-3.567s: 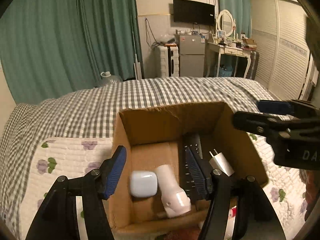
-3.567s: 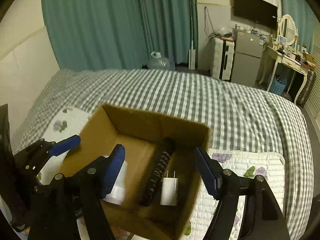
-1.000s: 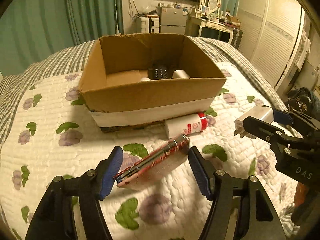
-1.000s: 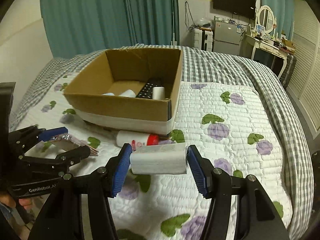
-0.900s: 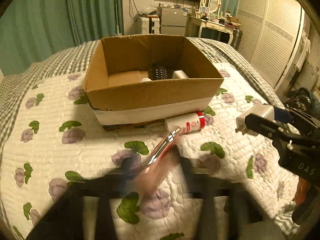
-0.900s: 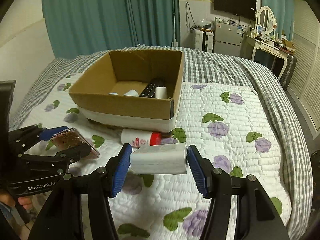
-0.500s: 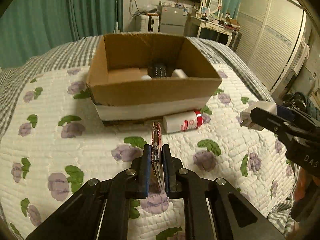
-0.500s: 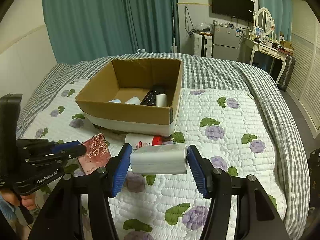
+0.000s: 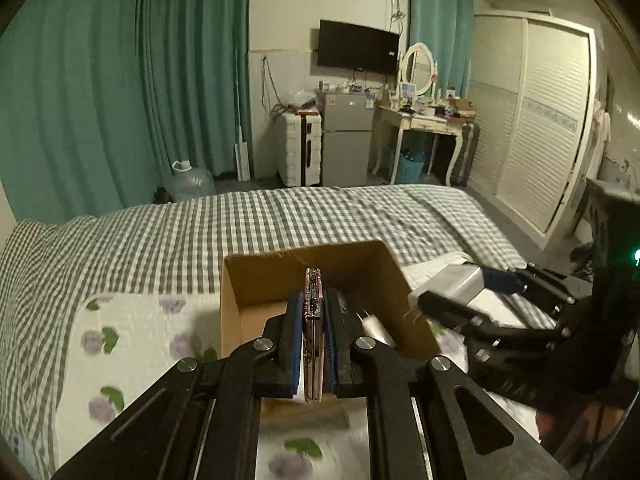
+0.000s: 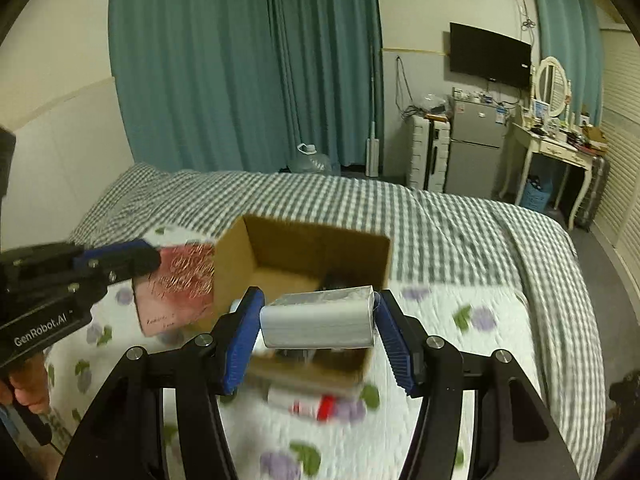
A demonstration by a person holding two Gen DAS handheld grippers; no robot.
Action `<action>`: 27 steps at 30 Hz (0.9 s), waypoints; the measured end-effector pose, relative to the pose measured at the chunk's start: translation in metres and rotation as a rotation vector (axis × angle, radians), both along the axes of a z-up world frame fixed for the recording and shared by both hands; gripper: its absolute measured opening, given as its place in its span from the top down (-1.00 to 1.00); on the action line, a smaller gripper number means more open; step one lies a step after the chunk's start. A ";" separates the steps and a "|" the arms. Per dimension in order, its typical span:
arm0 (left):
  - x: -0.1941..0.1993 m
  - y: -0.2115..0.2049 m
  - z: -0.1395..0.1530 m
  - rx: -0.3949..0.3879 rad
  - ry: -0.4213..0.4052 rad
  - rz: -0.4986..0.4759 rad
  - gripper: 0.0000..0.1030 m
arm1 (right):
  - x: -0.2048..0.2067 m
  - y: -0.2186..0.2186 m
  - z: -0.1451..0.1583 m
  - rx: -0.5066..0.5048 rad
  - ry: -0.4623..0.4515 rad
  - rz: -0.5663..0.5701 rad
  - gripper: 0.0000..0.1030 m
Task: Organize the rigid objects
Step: 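Place the notebook and white block into the box and open both tools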
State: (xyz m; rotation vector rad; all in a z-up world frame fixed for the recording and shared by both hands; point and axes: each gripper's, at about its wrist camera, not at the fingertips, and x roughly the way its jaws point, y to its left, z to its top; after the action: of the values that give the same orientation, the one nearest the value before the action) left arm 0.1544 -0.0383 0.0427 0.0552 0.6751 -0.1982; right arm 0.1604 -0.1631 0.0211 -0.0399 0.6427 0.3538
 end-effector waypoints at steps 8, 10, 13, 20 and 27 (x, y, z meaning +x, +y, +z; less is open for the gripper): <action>0.051 0.002 -0.064 0.040 0.093 0.022 0.77 | 0.071 0.007 -0.067 -0.029 0.120 -0.005 -0.11; 0.054 0.005 -0.070 0.040 0.110 0.035 0.73 | 0.076 0.006 -0.073 -0.020 0.120 -0.014 -0.11; 0.049 0.007 -0.064 0.033 0.097 0.053 0.04 | 0.075 -0.003 -0.067 0.003 0.105 -0.025 -0.41; 0.002 -0.006 -0.032 0.123 0.037 0.080 -0.26 | 0.023 -0.031 -0.021 0.002 -0.001 -0.101 -0.94; -0.069 -0.008 -0.030 0.197 -0.008 0.099 -0.34 | -0.037 -0.043 -0.006 -0.016 0.007 -0.172 -1.00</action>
State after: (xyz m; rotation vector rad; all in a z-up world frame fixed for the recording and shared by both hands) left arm 0.0850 -0.0467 0.0126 0.2110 0.6865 -0.0353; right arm 0.1236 -0.2062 0.0147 0.0015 0.6513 0.1825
